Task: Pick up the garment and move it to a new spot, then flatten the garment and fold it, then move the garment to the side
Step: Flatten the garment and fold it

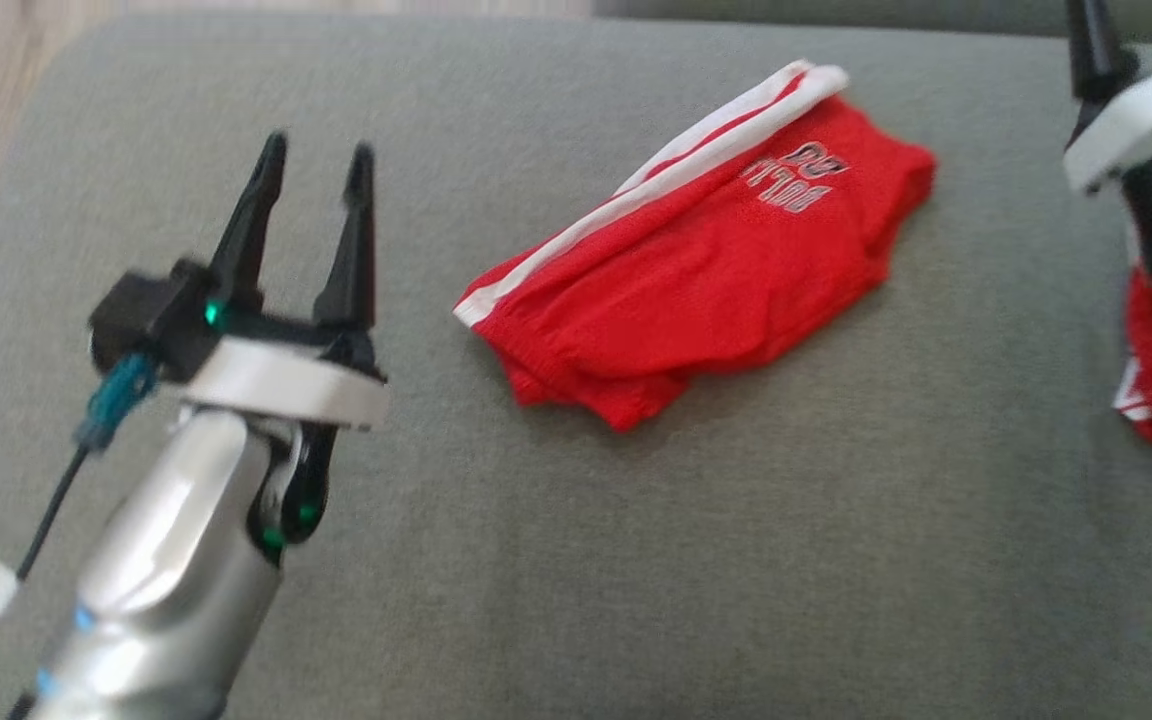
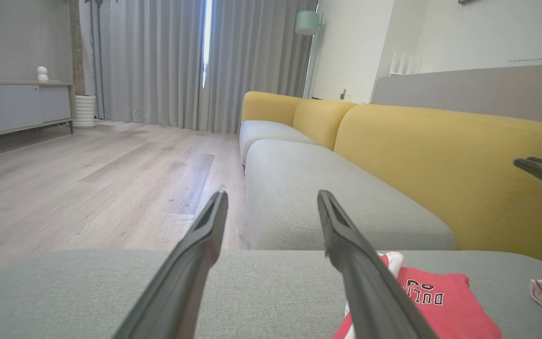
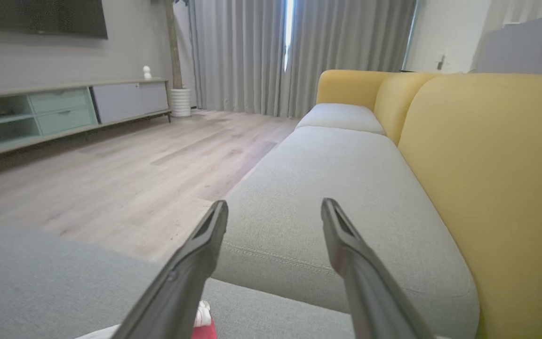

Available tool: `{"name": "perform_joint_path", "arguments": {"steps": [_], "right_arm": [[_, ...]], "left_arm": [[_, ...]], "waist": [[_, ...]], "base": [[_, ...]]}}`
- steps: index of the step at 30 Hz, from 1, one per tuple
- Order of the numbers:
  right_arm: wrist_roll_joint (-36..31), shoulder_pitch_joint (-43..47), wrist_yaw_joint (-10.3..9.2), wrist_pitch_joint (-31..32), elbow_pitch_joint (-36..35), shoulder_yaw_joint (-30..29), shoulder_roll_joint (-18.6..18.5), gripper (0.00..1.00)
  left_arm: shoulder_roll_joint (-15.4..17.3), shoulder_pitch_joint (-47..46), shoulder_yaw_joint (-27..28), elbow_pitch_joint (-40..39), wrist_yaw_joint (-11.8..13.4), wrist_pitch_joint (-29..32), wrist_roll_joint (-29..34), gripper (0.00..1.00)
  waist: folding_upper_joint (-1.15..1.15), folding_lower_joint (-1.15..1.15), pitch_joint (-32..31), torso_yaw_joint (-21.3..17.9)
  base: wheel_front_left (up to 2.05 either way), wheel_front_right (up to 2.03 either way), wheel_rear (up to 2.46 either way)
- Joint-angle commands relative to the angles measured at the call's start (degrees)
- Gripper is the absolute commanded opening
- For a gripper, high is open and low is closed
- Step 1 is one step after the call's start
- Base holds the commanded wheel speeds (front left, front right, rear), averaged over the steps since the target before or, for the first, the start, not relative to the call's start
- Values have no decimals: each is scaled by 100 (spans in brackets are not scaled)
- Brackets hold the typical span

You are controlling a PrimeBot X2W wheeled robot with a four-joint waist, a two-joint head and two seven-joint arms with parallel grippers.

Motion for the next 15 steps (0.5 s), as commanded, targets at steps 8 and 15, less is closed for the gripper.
{"name": "perform_joint_path", "arguments": {"steps": [8,15], "right_arm": [[-2,1485,-5,-209,-1047,-641,424,100],[-474,2949,-5,-230,-1883,-1481,1132,100]], "left_arm": [[-23,991,988,-565,0,-52,556,100],[-376,1778,1387,-607,-192,-52,898,100]], "waist": [[0,1,-801,-619],[0,1,-1145,-754]], "base": [[0,0,0],[0,0,0]]}}
